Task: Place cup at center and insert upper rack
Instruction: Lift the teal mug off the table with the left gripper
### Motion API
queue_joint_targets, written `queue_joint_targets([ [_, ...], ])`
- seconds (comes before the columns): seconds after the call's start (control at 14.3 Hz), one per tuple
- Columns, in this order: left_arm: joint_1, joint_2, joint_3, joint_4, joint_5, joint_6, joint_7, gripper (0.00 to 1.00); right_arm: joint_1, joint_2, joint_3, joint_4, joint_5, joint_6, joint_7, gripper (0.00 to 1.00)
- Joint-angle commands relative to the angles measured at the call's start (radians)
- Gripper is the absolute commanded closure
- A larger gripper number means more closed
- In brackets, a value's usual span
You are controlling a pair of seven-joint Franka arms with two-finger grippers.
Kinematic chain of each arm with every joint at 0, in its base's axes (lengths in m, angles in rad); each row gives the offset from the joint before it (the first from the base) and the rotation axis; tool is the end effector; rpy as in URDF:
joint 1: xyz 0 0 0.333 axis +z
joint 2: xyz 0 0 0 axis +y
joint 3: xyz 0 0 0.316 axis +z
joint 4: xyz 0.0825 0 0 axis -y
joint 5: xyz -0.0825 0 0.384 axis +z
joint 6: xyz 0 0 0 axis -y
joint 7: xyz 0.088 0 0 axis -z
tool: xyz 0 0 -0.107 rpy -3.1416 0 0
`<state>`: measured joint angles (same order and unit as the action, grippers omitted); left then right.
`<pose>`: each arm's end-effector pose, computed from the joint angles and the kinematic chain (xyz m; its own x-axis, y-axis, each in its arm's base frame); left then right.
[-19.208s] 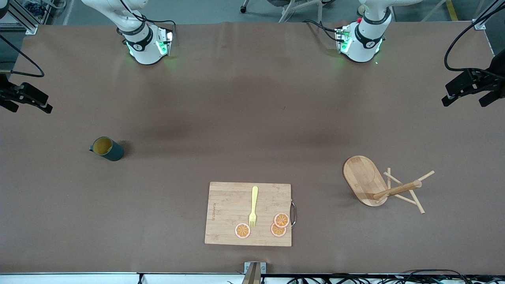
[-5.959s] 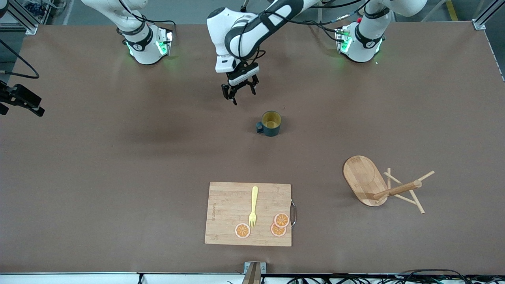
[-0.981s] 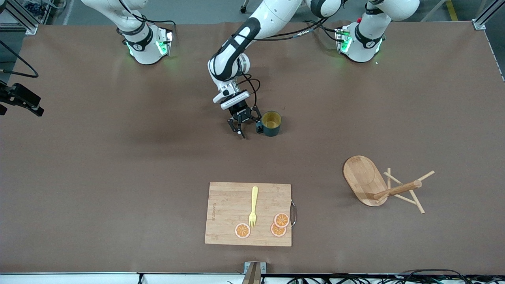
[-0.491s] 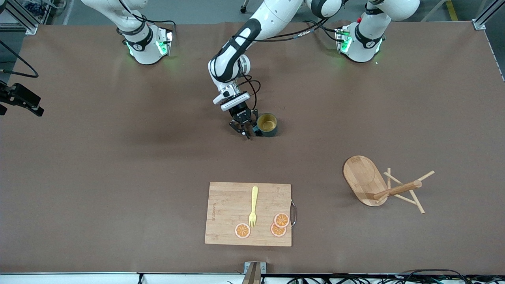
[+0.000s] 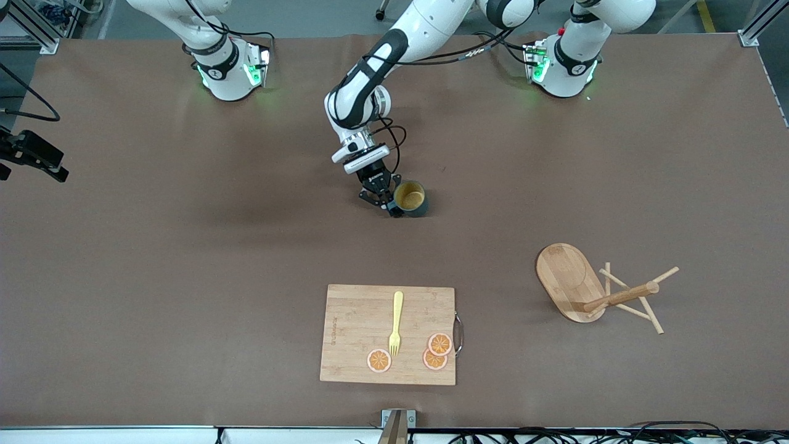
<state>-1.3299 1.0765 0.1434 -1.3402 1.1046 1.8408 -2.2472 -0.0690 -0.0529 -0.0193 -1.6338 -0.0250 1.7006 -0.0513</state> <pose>0.3065 -0.6193 0.0829 0.3874 0.0592 0.9200 0.4059 -0.9070 -0.1126 0.5483 -0.0512 0.6358 0.9925 -0.0333 0.1180 -0.0370 -0.9989 0.0301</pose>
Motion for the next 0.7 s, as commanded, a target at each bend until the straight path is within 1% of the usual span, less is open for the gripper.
queue_joint_targets([
  [0.0, 0.003, -0.018, 0.002, 0.01, -0.031, 0.006, -0.002, 1.0, 0.003, -0.005, -0.002, 0.0, 0.011, 0.002, -0.005, 0.0],
  [0.35, 0.031, -0.116, 0.002, 0.01, -0.152, 0.006, 0.121, 1.0, 0.003, -0.005, -0.002, 0.0, 0.011, 0.002, -0.005, 0.0],
  [0.63, 0.072, -0.245, 0.001, 0.001, -0.251, 0.002, 0.218, 1.0, 0.003, -0.005, -0.002, 0.0, 0.011, 0.002, -0.005, 0.0],
])
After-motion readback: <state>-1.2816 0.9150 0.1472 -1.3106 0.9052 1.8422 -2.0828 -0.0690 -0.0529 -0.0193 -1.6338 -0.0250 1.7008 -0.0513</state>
